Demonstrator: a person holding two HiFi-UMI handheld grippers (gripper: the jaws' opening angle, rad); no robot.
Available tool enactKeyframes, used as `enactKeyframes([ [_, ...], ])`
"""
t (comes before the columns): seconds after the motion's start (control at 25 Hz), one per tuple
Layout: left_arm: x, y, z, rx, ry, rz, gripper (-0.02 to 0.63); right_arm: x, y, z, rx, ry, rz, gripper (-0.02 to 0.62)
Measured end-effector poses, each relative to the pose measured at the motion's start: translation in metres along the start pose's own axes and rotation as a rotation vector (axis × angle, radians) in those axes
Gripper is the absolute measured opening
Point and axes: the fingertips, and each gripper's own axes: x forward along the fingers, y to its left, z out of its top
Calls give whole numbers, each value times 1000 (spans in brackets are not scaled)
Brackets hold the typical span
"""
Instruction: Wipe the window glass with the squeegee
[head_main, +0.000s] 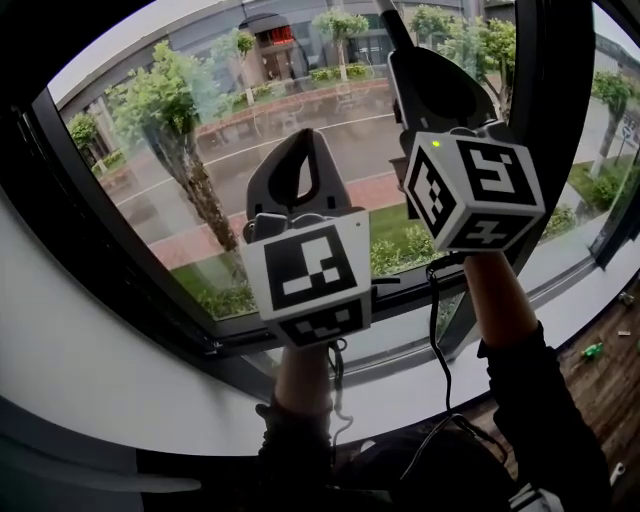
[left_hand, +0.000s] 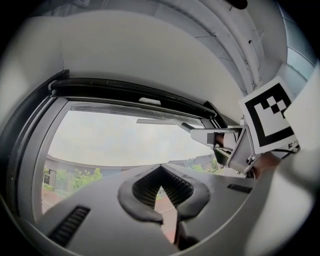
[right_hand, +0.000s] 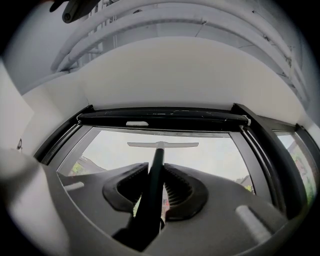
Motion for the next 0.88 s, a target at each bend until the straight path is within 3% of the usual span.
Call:
enactKeyframes([
  [0.48, -4, -5, -7, 8, -16, 8, 0, -13, 1, -16, -9, 5, 3, 95],
  [0.88, -19, -6, 3, 44, -183, 26, 0, -29, 3, -35, -8, 13, 4, 95],
])
